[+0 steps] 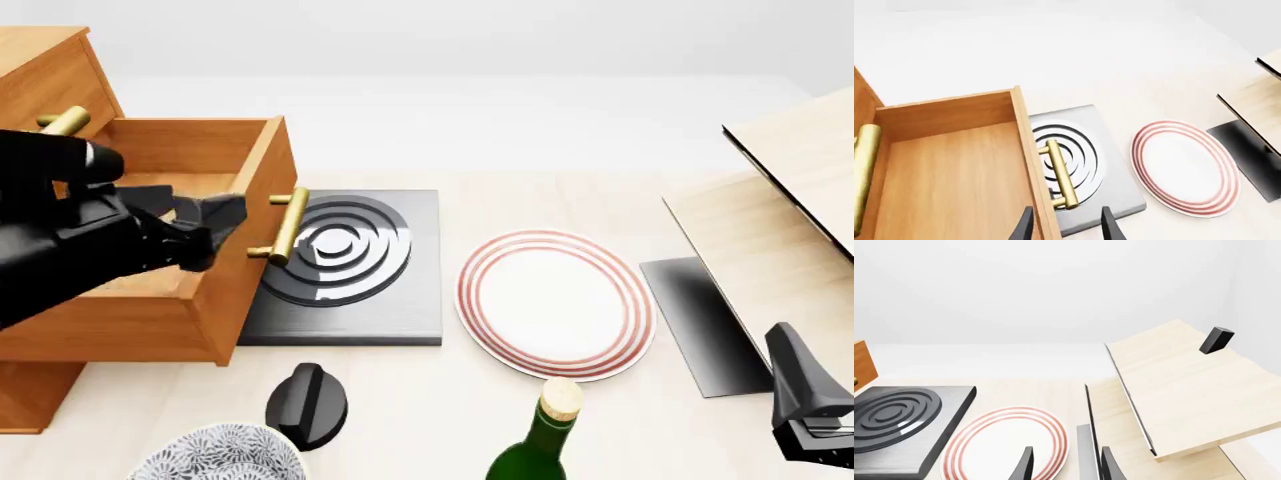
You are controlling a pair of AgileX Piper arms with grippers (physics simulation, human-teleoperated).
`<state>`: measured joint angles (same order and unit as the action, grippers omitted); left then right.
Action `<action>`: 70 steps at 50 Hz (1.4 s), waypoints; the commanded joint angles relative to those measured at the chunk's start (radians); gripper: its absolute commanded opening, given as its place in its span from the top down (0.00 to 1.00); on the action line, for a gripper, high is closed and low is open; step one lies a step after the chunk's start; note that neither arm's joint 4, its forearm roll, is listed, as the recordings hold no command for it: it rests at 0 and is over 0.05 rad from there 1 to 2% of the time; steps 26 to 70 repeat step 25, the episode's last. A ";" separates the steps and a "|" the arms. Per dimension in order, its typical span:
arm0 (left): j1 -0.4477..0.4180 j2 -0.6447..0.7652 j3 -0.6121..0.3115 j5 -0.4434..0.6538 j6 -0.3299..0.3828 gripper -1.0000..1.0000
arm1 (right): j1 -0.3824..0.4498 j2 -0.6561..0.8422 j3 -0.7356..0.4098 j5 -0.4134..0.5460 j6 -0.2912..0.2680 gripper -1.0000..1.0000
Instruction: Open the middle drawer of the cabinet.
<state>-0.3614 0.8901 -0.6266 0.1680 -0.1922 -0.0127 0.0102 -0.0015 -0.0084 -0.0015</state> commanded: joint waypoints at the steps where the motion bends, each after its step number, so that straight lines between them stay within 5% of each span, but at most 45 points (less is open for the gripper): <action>1: 0.096 -0.410 0.067 0.038 0.224 0.00 | 0.000 0.000 0.000 0.000 0.000 0.00; 6: 0.208 -0.685 0.078 0.152 0.327 0.00 | 0.000 0.000 0.000 0.000 0.000 0.00; 10: 0.216 -0.890 0.020 0.206 0.506 0.00 | 0.000 0.000 0.000 0.000 0.000 0.00; 18: 0.243 -0.890 0.001 0.224 0.499 0.00 | 0.000 0.000 0.000 0.000 0.000 0.00; 25: 0.398 -0.890 0.209 -0.068 0.503 0.00 | 0.000 0.000 0.000 0.000 0.000 0.00; 70: 0.398 -0.890 0.209 -0.068 0.503 0.00 | 0.000 0.000 0.000 0.000 0.000 0.00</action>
